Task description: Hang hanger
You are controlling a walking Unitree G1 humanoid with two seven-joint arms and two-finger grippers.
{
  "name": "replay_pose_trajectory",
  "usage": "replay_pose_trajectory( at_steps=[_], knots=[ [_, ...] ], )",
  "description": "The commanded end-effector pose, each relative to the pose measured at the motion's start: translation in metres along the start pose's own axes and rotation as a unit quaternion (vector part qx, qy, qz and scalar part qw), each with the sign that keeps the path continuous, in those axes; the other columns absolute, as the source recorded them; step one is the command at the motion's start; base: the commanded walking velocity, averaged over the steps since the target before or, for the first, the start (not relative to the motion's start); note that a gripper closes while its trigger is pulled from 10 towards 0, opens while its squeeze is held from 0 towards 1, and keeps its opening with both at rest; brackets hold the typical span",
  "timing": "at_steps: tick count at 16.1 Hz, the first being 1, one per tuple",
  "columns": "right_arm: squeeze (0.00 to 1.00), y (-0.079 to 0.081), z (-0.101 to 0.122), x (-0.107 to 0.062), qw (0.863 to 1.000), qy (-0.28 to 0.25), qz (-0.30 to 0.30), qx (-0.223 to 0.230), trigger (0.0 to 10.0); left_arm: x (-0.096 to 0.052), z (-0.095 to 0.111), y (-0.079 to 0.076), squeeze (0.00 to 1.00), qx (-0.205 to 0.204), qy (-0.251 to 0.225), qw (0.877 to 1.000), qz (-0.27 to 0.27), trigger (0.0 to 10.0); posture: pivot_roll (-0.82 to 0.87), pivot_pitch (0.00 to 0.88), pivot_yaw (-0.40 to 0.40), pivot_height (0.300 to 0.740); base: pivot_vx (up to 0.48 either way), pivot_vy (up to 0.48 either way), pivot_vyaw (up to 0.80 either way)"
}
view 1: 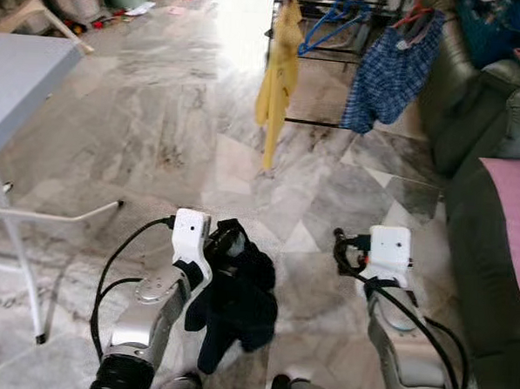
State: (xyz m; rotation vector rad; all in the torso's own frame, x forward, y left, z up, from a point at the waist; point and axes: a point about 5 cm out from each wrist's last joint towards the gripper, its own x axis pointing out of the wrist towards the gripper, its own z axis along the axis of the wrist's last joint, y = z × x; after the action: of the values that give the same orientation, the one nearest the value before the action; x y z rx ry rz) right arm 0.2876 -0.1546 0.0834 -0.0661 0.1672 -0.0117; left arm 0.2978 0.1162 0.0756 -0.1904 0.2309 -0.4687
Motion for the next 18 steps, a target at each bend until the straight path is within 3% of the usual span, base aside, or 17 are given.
replay_pose_trajectory(
  at_steps=[1, 5, 6, 7, 8, 10, 11, 12, 14, 17, 18],
  knots=[
    [0.0, 0.001, -0.001, -0.003, 1.0, 0.003, -0.002, 0.004, 10.0, 0.0, 0.014, -0.001, 0.0, 0.028, -0.026, 0.999, -0.01, 10.0, -0.1, 0.213, 0.025, 0.74, 0.0, 0.0, 0.0],
    [0.0, 0.004, -0.004, -0.006, 1.0, 0.009, 0.001, 0.016, 10.0, 0.002, 0.041, -0.004, 0.0, 0.082, -0.075, 0.993, -0.031, 10.0, -0.09, 0.228, 0.031, 0.74, 0.0, 0.0, 0.0],
    [0.0, 0.009, -0.009, -0.009, 0.999, 0.021, 0.02, 0.026, 10.0, 0.006, 0.066, -0.009, 0.0, 0.131, -0.123, 0.983, -0.049, 10.0, -0.08, 0.245, 0.038, 0.74, 0.0, 0.0, 0.0],
    [0.0, 0.01, -0.009, -0.01, 0.999, 0.022, 0.026, 0.026, 10.0, 0.008, 0.072, -0.01, 0.0, 0.142, -0.131, 0.98, -0.053, 10.0, -0.08, 0.25, 0.041, 0.74, 0.0, 0.0, 0.0],
    [0.0, 0.013, -0.012, -0.011, 0.999, 0.028, 0.033, 0.025, 10.0, 0.017, 0.091, -0.018, 0.0, 0.2, -0.16, 0.964, -0.069, 10.0, -0.07, 0.265, 0.047, 0.74, 0.0, 0.0, 0.0],
    [0.0, 0.014, -0.012, -0.011, 0.999, 0.028, 0.034, 0.024, 10.0, 0.02, 0.104, -0.024, 0.0, 0.241, -0.186, 0.949, -0.083, 10.0, -0.07, 0.276, 0.054, 0.74, 0.0, 0.0, 0.0],
    [0.0, 0.014, -0.011, -0.011, 0.999, 0.029, 0.035, 0.023, 10.0, 0.023, 0.119, -0.031, 0.0, 0.274, -0.216, 0.933, -0.089, 10.0, -0.07, 0.282, 0.056, 0.74, 0.0, 0.0, 0.0],
    [0.0, 0.014, -0.011, -0.011, 0.999, 0.029, 0.035, 0.022, 10.0, 0.024, 0.122, -0.032, 0.0, 0.275, -0.221, 0.931, -0.092, 10.0, -0.07, 0.282, 0.056, 0.74, 0.0, 0.0, 0.0],
    [0.0, 0.014, -0.012, -0.012, 0.999, 0.029, 0.031, 0.015, 10.0, 0.024, 0.137, -0.042, 0.0, 0.311, -0.242, 0.91, -0.124, 10.0, -0.07, 0.29, 0.07, 0.74, 0.0, 0.0, 0.0],
    [0.0, 0.013, -0.012, -0.013, 0.999, 0.024, 0.025, 0.019, 10.0, 0.021, 0.141, -0.041, 0.0, 0.327, -0.251, 0.901, -0.136, 10.0, -0.07, 0.284, 0.079, 0.74, 0.0, 0.0, 0.0],
    [0.0, 0.013, -0.01, -0.013, 0.999, 0.018, 0.029, 0.024, 10.0, 0.022, 0.14, -0.038, 0.0, 0.324, -0.247, 0.904, -0.134, 10.0, -0.07, 0.284, 0.079, 0.74, 0.0, 0.0, 0.0]
  ],
)
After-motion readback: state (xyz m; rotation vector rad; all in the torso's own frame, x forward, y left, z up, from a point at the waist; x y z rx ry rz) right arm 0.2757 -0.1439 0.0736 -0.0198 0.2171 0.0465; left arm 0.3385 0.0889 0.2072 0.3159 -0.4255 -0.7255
